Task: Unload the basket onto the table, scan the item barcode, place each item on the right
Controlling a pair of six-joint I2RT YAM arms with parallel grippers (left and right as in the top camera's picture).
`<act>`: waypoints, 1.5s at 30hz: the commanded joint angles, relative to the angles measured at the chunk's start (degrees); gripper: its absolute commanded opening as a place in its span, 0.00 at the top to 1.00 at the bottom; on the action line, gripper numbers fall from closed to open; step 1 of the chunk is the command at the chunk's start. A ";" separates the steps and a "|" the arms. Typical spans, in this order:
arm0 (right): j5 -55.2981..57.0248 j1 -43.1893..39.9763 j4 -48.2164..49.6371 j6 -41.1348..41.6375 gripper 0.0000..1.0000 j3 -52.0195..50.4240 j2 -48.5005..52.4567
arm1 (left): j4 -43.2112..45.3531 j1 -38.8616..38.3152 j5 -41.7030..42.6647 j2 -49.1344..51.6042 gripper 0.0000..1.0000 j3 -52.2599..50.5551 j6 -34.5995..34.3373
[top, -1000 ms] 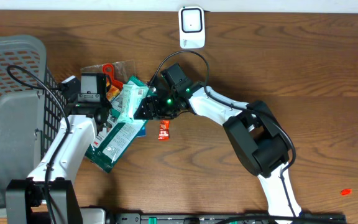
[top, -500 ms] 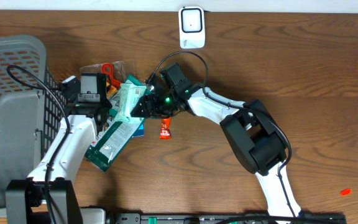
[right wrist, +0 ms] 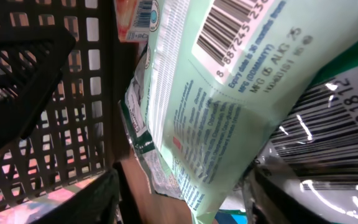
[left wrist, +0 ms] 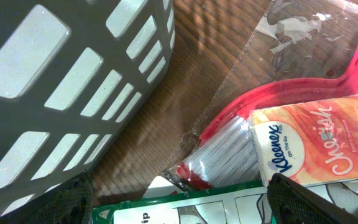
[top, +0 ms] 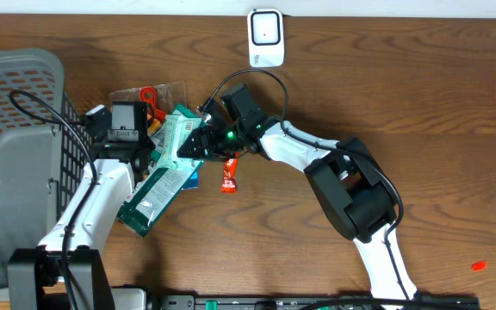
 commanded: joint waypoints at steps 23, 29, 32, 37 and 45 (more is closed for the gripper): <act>10.25 3.13 -3.76 -2.12 0.80 0.90 1.14 | 0.02 0.35 0.11 0.59 0.11 -0.57 -0.48; 11.19 3.13 -3.67 -2.40 0.99 0.90 1.14 | 0.02 0.35 0.11 0.59 0.11 -0.57 -0.48; 11.41 3.13 -3.43 -2.75 0.99 0.90 1.14 | 0.02 0.35 0.11 0.59 0.11 -0.57 -0.48; 10.64 3.13 -3.21 -3.37 0.99 0.90 1.14 | 0.02 0.35 0.11 0.59 0.11 -0.57 -0.48; 5.05 2.10 -2.60 -8.39 0.99 0.92 1.09 | 0.04 0.35 0.20 0.59 0.11 -0.57 -0.48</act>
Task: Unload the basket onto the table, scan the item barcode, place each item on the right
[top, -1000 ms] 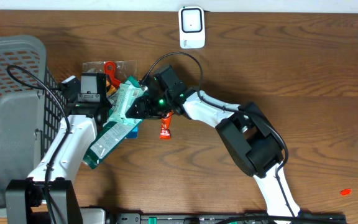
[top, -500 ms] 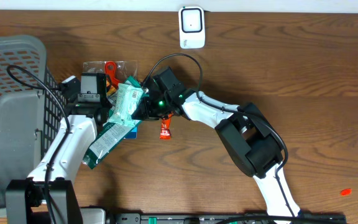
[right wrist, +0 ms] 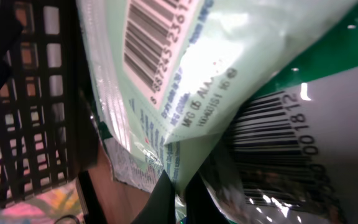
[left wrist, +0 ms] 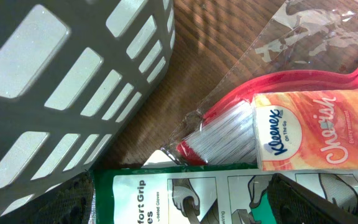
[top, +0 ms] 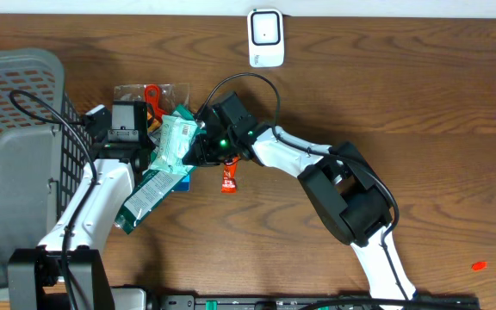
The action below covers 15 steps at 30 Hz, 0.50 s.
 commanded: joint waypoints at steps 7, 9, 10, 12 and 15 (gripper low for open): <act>-9.44 -3.39 -0.09 -11.32 0.99 0.87 0.81 | 0.04 0.35 0.37 0.59 0.11 -0.57 -0.48; -11.21 -4.35 -0.48 -13.20 0.99 0.87 0.68 | 0.04 0.35 0.37 0.59 0.11 -0.57 -0.50; -11.85 -4.83 -0.92 -14.01 0.99 0.87 0.57 | 0.04 0.35 0.37 0.59 0.11 -0.57 -0.50; -12.28 -5.92 -2.62 -16.41 0.99 0.87 0.22 | 0.07 0.35 0.37 0.59 0.11 -0.57 -0.50; -12.20 -7.58 -6.97 -20.94 0.99 0.87 -0.28 | 0.07 0.35 0.39 0.59 0.11 -0.57 -0.50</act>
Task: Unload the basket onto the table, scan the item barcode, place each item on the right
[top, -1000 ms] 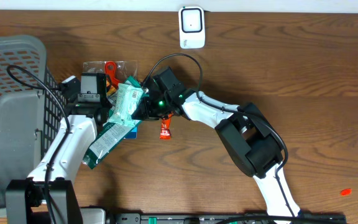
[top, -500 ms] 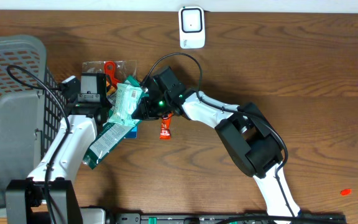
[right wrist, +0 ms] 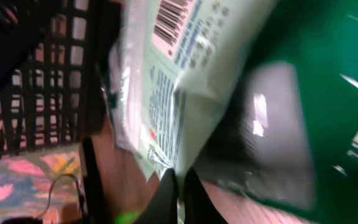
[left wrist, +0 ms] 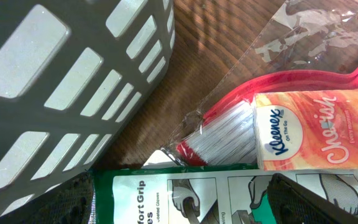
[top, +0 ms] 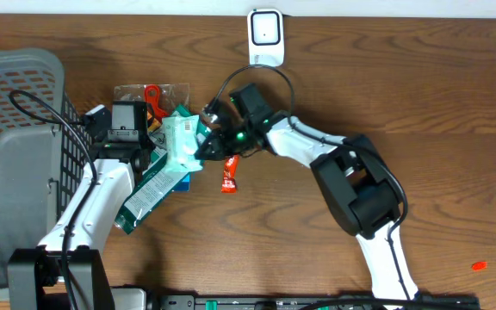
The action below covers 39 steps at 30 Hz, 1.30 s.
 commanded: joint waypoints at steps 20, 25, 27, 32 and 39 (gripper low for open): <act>-0.63 -2.73 -13.11 -18.36 0.27 0.85 -0.90 | 0.68 0.35 6.60 2.91 0.11 -0.57 -0.72; -0.57 -2.80 -14.97 -21.53 0.20 0.85 -0.90 | 0.46 0.35 14.58 2.91 0.11 -0.57 -0.70; -0.61 -2.82 -15.26 -22.21 0.22 0.85 -0.90 | 0.24 0.35 17.92 2.91 0.11 -0.57 -0.72; -0.44 -2.75 -17.84 -25.53 0.27 0.85 -0.90 | -0.83 0.35 24.76 2.91 0.11 -0.57 -0.72; 2.36 -2.75 -19.23 -26.18 0.29 0.83 -0.87 | -2.29 0.35 32.44 2.93 0.11 -0.57 -1.16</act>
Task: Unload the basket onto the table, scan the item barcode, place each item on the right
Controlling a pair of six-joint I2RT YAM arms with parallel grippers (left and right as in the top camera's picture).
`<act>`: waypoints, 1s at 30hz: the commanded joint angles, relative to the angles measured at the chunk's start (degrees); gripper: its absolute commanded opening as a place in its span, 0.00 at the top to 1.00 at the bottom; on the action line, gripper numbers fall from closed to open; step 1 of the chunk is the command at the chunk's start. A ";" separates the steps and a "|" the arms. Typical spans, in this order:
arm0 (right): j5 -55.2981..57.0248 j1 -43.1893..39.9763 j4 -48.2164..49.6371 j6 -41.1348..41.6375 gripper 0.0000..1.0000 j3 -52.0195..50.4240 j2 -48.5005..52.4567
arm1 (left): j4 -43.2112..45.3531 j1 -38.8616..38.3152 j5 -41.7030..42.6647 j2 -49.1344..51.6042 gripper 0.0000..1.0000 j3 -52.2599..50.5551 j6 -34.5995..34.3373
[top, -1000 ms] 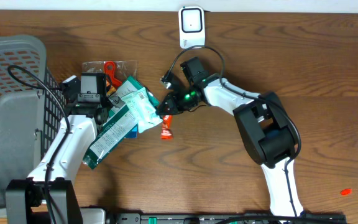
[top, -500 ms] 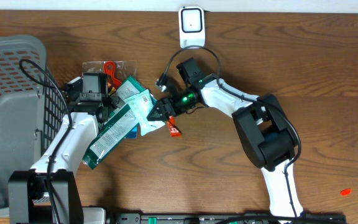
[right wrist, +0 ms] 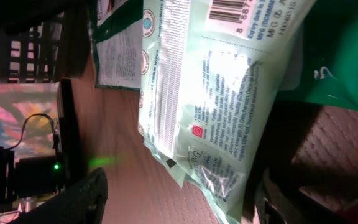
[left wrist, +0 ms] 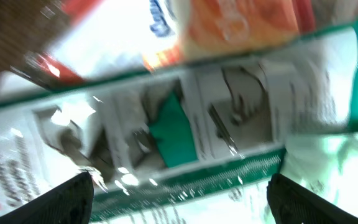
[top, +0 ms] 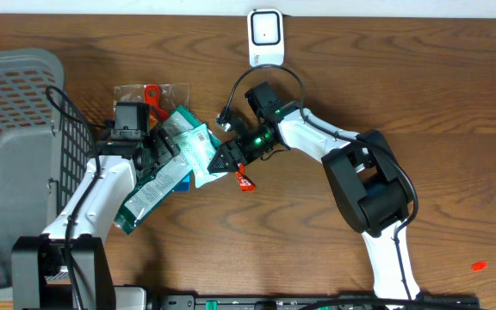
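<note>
A pale green pouch point(top: 194, 150) with a barcode on its upper end point(right wrist: 227, 9) lies across a dark green glove pack point(top: 149, 195). My right gripper point(top: 220, 160) is open at the pouch's right end; in the right wrist view point(right wrist: 182, 194) the pouch's lower corner reaches in between the spread fingers. My left gripper point(top: 164, 145) stands open over the glove pack point(left wrist: 166, 118), the view blurred. The white scanner point(top: 265, 38) stands at the table's far edge.
A grey basket point(top: 15, 95) fills the left side. A red brush in clear wrap point(top: 148, 93) and an orange tissue pack point(left wrist: 235, 25) lie behind the glove pack. A small red packet point(top: 245, 179) lies on the wood beside the right gripper.
My right gripper has opened and let go of the pale green pouch, which now lies further right and turned. The left gripper has moved right over the glove pack. The red packet sits further right.
My right gripper was open at the pale green pouch's edge in the pile. Then it was shut on that edge, and still shut as the pouch stood shifted. Now the jaws are open and the pouch lies on the glove pack, nearer the table's middle.
</note>
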 commanded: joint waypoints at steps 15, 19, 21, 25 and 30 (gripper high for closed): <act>3.43 0.07 -0.63 -1.64 0.34 -0.04 0.28 | 5.40 0.35 16.06 5.75 0.19 -0.57 -7.37; 3.43 0.04 -0.63 -1.64 0.35 -0.04 0.28 | 8.70 0.35 20.24 10.34 0.31 -0.57 -7.67; 3.43 0.04 -0.66 -1.64 0.37 -0.04 0.28 | 10.19 0.35 22.08 12.20 0.33 -0.57 -7.69; 3.43 0.04 -0.87 -1.64 0.52 -0.04 0.28 | 10.91 0.35 23.34 14.05 0.59 -0.57 -7.89; 3.45 0.07 -0.83 -1.64 0.67 -0.04 0.28 | 10.93 0.35 24.61 14.05 0.66 -0.57 -8.09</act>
